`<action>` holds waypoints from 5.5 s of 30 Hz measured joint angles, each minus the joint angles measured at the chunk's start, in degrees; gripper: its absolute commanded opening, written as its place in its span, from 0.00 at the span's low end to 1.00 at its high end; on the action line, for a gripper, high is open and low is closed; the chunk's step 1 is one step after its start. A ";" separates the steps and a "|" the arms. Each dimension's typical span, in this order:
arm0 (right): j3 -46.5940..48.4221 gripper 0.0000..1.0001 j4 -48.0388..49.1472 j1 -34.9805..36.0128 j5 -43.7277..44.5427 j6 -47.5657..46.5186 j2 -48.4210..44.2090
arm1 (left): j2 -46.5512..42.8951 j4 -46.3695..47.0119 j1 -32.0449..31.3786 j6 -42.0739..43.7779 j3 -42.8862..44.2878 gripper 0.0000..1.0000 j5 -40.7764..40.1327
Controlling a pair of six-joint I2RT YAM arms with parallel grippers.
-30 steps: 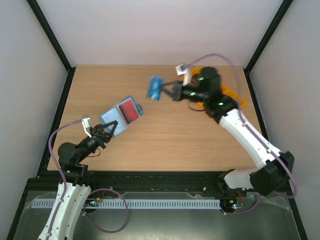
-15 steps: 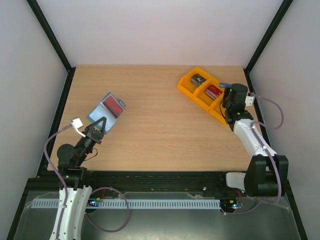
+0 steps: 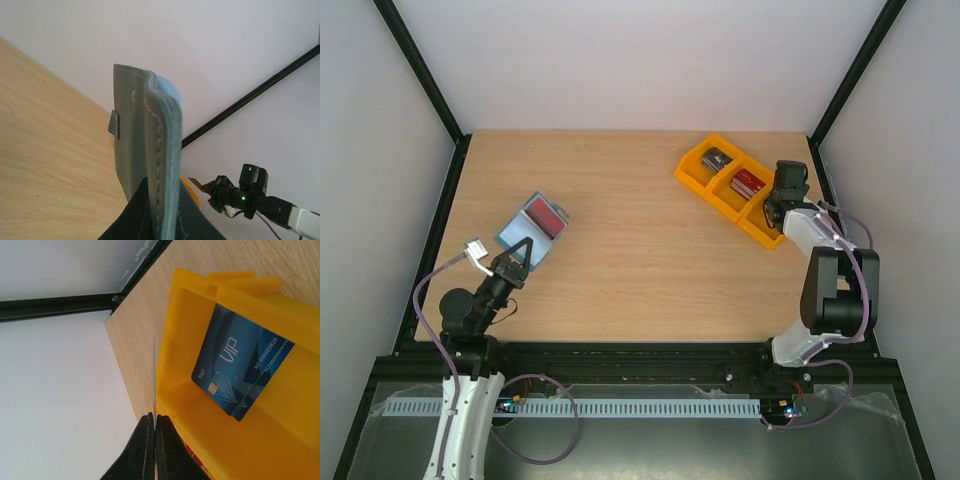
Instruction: Take the credit cards out of the card holder
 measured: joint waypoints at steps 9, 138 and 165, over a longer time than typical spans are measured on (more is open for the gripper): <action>3.41 0.02 -3.69 -0.11 1.14 5.90 4.61 | -0.42 -0.02 0.00 -0.15 -1.03 0.02 -0.46; 31.30 0.02 -18.86 52.19 -50.10 -91.84 6.60 | 18.95 10.88 -15.41 11.56 5.97 0.36 13.03; 26.60 0.02 -16.65 51.58 -66.97 -98.09 2.40 | 16.06 7.96 -11.06 13.42 9.70 0.37 6.73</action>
